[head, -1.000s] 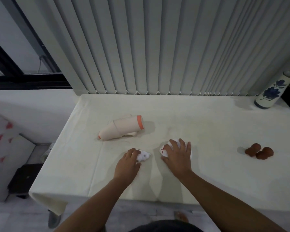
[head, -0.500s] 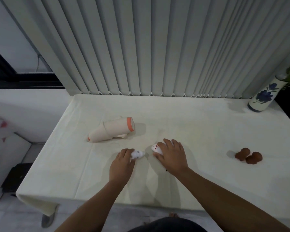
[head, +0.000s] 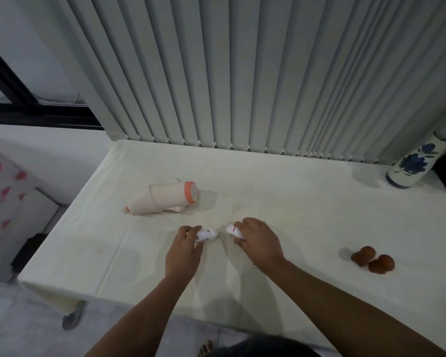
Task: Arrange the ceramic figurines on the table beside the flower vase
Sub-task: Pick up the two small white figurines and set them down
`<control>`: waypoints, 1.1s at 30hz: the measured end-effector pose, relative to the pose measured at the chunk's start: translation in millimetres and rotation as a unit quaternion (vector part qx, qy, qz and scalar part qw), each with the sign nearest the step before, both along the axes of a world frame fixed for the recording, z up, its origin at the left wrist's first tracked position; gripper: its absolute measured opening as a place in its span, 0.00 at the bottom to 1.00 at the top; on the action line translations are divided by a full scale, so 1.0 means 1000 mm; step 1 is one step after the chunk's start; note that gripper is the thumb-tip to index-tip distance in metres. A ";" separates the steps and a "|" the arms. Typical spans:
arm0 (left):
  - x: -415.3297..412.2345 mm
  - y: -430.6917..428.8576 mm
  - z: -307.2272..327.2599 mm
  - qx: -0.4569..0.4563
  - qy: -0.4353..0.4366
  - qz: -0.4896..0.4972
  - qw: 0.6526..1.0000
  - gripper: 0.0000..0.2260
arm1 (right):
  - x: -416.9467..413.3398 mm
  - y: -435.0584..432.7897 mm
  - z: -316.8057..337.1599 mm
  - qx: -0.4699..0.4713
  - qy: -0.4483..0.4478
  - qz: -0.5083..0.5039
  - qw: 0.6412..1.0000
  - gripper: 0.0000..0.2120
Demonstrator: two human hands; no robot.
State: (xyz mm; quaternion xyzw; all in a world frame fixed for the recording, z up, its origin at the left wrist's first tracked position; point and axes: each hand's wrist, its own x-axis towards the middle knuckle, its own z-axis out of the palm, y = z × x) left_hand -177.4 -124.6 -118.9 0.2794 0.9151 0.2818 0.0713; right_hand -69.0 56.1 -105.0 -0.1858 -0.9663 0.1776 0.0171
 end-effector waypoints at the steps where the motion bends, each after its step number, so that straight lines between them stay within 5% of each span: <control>1: 0.004 0.001 -0.003 -0.002 -0.005 0.001 1.000 0.17 | 0.004 0.002 0.000 -0.009 0.002 0.003 1.000 0.18; 18: 0.025 0.087 0.009 0.048 0.015 -0.040 0.998 0.17 | 0.055 0.069 -0.003 -0.022 0.052 -0.030 0.998 0.14; 23: 0.034 0.156 0.017 0.059 -0.002 -0.144 0.988 0.17 | 0.085 0.104 0.009 -0.018 -0.010 -0.085 0.996 0.17; 33: 0.041 0.165 0.008 0.012 -0.028 -0.191 0.981 0.19 | 0.102 0.115 0.018 -0.015 -0.096 -0.038 0.995 0.14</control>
